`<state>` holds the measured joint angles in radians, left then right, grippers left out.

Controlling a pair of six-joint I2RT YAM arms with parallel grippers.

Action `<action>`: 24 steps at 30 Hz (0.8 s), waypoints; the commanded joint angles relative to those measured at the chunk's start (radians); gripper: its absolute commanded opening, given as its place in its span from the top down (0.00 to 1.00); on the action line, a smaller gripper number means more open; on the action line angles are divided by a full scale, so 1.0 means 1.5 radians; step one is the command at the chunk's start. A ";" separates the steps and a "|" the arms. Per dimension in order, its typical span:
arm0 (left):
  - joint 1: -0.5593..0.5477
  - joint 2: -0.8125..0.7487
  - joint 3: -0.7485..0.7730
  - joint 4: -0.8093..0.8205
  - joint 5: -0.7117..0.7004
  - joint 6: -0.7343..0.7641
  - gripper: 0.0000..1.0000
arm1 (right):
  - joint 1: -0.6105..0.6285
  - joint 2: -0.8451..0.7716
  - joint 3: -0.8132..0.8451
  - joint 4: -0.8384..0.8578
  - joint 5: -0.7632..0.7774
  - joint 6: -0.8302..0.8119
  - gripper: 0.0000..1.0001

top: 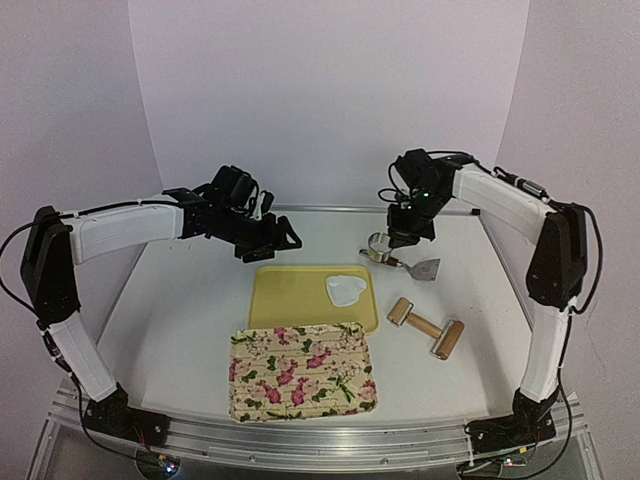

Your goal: Roll out the dumpling wrappers from the dough

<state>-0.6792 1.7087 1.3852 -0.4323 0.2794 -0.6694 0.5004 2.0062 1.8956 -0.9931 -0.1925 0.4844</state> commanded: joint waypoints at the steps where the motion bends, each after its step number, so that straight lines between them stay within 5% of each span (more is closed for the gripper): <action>1: -0.004 0.033 0.039 0.049 0.038 -0.035 0.26 | 0.061 0.089 0.097 -0.012 -0.016 0.027 1.00; 24: -0.027 0.244 0.201 0.046 0.078 0.006 0.53 | 0.105 0.246 0.170 -0.034 0.024 0.058 1.00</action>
<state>-0.7105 2.0472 1.6240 -0.3593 0.3835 -0.6854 0.6523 2.3372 2.1027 -1.0246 -0.1844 0.5762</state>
